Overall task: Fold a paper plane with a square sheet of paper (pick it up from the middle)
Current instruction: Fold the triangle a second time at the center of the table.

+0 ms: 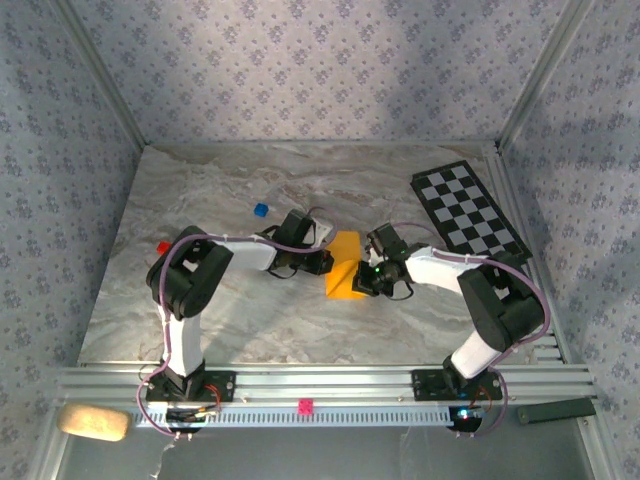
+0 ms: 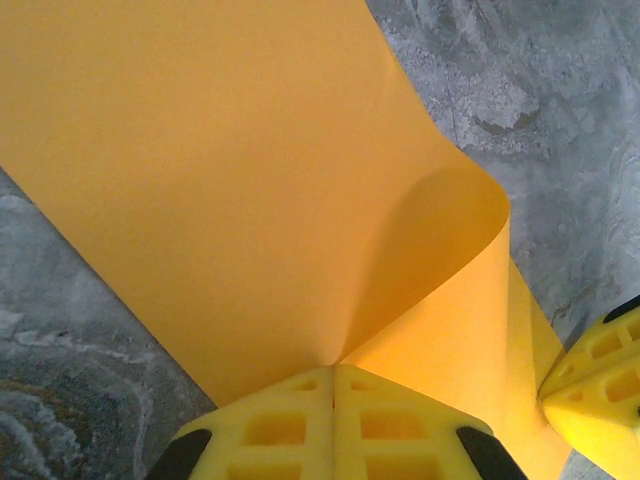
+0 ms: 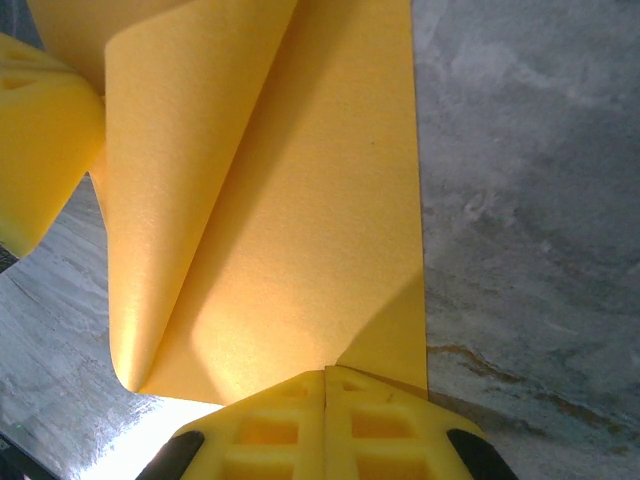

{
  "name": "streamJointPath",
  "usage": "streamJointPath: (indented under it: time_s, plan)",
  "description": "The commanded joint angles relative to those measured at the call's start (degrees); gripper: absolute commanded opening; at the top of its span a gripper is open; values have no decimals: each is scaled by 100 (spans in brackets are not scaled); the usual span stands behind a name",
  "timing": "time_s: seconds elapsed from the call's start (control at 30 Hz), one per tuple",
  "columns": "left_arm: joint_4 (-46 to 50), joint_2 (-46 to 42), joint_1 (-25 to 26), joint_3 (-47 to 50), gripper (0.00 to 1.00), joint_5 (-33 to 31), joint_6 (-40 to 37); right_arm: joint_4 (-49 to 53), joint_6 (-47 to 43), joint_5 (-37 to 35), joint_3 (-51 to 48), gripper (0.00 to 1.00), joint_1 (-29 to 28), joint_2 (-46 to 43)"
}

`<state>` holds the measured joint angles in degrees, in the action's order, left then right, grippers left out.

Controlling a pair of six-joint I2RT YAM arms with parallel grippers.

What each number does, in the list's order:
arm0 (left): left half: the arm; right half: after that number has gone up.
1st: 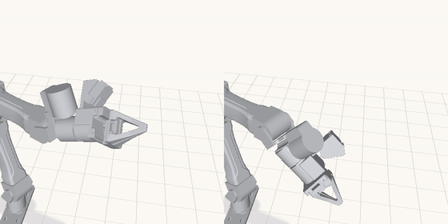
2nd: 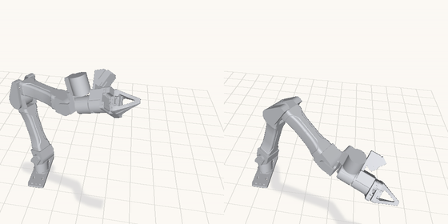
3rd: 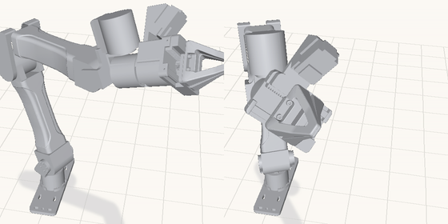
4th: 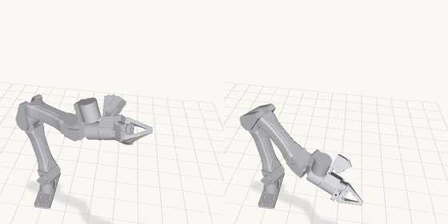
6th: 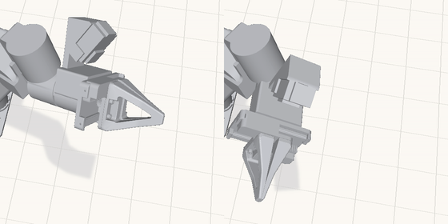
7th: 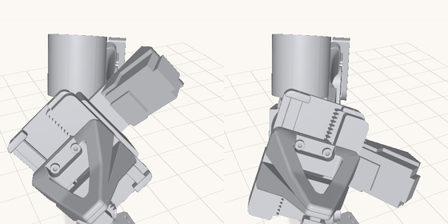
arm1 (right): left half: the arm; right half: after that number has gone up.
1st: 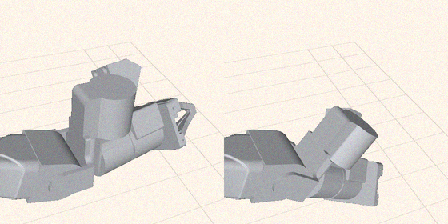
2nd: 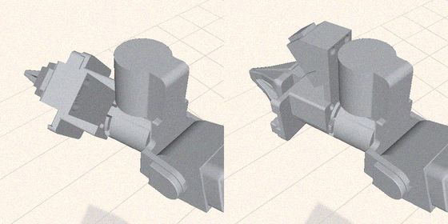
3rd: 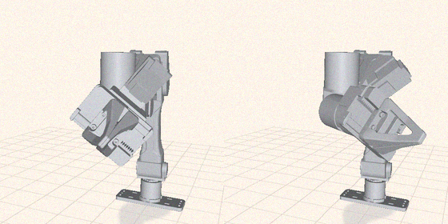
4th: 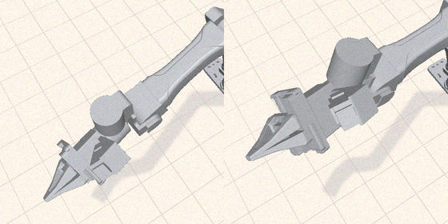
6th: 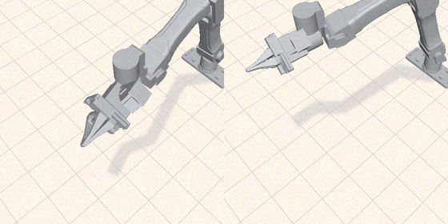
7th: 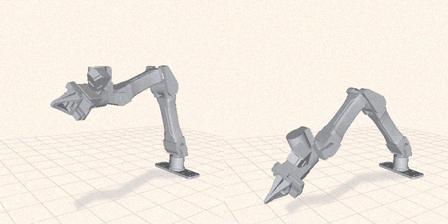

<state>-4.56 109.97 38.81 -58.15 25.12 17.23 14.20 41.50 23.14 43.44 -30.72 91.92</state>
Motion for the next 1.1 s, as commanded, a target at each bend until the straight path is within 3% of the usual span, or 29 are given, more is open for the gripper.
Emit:
streamJointPath:
  time_s: [0.0, 1.07]
  plan:
    - [4, -191, 20, 109, 0, -240, 8, 215, -19, -86, 94, 6, 6, 72]
    - [-52, -60, -6, 76, 0, -201, 39, 197, 1, -60, 109, 6, 9, 142]
